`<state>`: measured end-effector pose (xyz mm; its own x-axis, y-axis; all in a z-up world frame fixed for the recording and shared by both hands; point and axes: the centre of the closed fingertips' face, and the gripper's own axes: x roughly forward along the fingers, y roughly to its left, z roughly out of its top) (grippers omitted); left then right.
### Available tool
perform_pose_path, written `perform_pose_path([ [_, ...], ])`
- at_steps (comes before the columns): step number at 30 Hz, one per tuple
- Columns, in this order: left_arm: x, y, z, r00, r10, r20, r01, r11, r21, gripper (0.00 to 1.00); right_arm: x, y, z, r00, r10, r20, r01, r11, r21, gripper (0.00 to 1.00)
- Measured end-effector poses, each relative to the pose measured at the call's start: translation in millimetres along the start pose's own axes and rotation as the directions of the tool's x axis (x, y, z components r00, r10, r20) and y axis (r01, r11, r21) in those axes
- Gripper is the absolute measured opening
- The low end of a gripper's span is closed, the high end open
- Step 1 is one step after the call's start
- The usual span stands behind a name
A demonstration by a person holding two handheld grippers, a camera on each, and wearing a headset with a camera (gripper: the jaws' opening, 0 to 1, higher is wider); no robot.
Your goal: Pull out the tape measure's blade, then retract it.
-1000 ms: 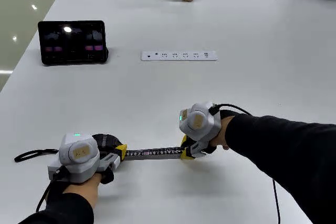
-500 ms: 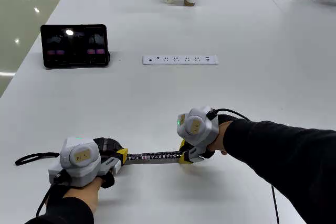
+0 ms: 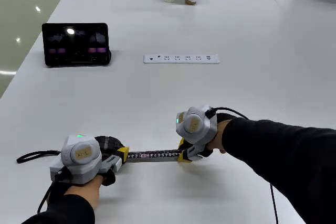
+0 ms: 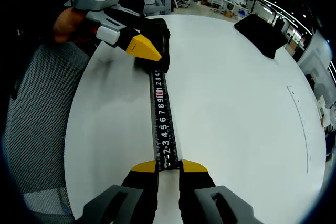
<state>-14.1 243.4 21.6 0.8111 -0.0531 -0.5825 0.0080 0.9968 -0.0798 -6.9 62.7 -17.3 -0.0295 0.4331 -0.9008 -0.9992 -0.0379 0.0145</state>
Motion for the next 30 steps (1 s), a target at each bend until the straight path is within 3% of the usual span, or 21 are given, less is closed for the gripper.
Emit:
perform_pose_path([
  [30, -0.1, -0.4, 1.1, 1.0, -0.002, -0.001, 0.002, 1.0, -0.003, 0.58, 10.5, 1.8, 19.2, 0.9998, 0.001, 0.02, -0.001, 1.0, 0.004, 0.12],
])
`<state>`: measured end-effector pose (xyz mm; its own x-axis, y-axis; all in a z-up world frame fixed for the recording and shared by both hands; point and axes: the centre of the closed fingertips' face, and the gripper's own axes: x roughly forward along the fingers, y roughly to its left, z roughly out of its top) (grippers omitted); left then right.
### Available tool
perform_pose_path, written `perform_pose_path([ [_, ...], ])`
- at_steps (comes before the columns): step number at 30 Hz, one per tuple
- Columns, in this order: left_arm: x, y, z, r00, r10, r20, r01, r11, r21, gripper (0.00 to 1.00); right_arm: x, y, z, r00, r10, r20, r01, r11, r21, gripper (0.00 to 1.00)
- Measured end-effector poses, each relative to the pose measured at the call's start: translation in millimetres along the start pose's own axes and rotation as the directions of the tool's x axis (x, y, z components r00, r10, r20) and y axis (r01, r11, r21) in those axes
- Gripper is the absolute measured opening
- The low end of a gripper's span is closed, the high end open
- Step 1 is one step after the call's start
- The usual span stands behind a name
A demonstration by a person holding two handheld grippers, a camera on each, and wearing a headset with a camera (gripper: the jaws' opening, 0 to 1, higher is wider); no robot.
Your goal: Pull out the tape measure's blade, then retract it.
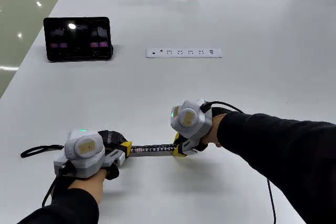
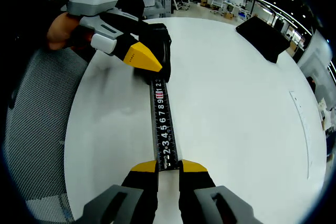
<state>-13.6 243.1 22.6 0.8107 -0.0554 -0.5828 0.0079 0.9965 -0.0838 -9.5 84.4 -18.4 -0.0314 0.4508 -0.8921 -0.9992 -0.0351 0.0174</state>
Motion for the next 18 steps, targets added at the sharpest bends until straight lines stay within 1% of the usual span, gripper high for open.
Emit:
perform_pose_path([
  [10, 0.7, 0.1, -1.1, 1.0, -0.002, -0.001, 0.002, 1.0, -0.001, 0.58, 1.1, 0.0, 3.9, 1.0, 0.001, 0.001, -0.001, 1.0, -0.001, 0.12],
  [12, 1.1, 0.2, -1.2, 1.0, -0.003, -0.004, 0.003, 1.0, -0.001, 0.58, 1.7, 0.3, 4.7, 1.0, -0.004, 0.0, 0.004, 1.0, -0.01, 0.12],
  [18, 1.6, 0.6, -1.5, 1.0, -0.004, -0.005, 0.004, 1.0, 0.0, 0.58, 2.3, -0.7, 5.9, 1.0, -0.004, 0.0, 0.004, 1.0, -0.002, 0.12],
])
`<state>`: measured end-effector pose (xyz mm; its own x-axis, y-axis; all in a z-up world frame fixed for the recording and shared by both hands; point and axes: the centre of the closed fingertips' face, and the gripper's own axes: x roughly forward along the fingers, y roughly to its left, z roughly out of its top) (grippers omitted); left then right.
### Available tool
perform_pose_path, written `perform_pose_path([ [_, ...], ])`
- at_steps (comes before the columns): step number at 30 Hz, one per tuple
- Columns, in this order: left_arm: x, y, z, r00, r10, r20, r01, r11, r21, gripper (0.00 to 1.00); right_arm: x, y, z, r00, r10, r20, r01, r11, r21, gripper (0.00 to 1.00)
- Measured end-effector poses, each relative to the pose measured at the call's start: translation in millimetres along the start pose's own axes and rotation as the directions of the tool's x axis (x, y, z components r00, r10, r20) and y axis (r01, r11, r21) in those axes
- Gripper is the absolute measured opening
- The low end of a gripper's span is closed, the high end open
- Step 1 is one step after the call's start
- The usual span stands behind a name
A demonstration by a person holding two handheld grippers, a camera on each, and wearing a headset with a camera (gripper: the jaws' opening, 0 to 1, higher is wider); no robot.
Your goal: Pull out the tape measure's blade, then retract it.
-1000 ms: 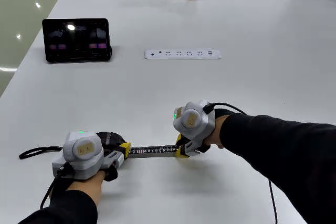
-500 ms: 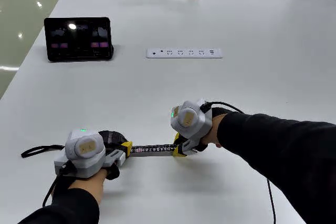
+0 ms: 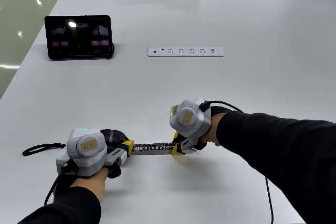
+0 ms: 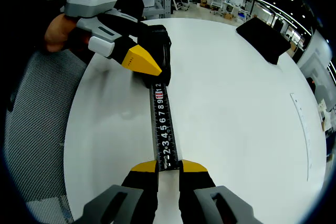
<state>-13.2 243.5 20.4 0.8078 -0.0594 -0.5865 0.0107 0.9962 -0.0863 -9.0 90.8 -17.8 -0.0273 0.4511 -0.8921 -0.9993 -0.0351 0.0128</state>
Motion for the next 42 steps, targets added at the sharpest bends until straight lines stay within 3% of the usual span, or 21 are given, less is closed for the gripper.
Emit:
perform_pose_path([
  [42, -1.4, 1.2, -1.2, 0.9995, -0.022, -0.024, 0.021, 1.0, -0.022, 0.57, 7.1, 0.1, 12.4, 1.0, 0.002, 0.009, -0.002, 1.0, -0.009, 0.11],
])
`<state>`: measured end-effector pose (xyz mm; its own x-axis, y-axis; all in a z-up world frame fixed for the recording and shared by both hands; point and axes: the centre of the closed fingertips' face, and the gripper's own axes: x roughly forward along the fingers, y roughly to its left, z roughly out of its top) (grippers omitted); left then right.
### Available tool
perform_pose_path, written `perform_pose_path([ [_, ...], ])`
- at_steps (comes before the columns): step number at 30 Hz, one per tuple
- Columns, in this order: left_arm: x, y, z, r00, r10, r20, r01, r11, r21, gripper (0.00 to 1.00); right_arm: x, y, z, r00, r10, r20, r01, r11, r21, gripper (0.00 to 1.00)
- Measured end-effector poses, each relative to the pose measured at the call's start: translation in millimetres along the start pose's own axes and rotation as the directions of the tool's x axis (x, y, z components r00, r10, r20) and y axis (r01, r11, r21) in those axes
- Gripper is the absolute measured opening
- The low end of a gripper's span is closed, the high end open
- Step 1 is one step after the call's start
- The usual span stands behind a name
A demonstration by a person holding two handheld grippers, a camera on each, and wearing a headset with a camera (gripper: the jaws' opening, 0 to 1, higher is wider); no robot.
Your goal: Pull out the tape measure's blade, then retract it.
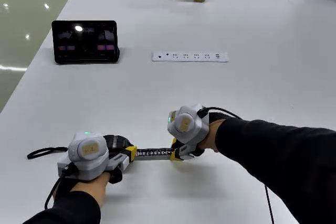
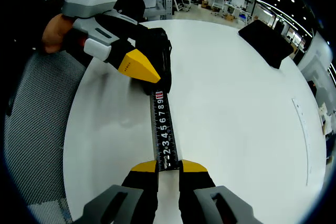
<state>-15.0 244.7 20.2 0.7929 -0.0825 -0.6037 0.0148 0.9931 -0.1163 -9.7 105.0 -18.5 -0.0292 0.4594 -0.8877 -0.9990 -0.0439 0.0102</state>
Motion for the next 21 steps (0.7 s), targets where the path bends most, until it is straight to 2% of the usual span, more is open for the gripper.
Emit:
perform_pose_path([
  [6, -0.2, 1.1, 0.3, 0.9999, -0.016, -0.005, 0.016, 1.0, -0.013, 0.57, 1.6, 0.4, 3.5, 0.9999, 0.006, 0.013, -0.006, 1.0, 0.008, 0.12],
  [21, -0.7, -0.3, 0.0, 0.9997, -0.021, -0.011, 0.021, 1.0, -0.017, 0.57, 3.5, 1.8, 9.9, 0.9995, 0.008, 0.029, -0.009, 1.0, 0.015, 0.12],
])
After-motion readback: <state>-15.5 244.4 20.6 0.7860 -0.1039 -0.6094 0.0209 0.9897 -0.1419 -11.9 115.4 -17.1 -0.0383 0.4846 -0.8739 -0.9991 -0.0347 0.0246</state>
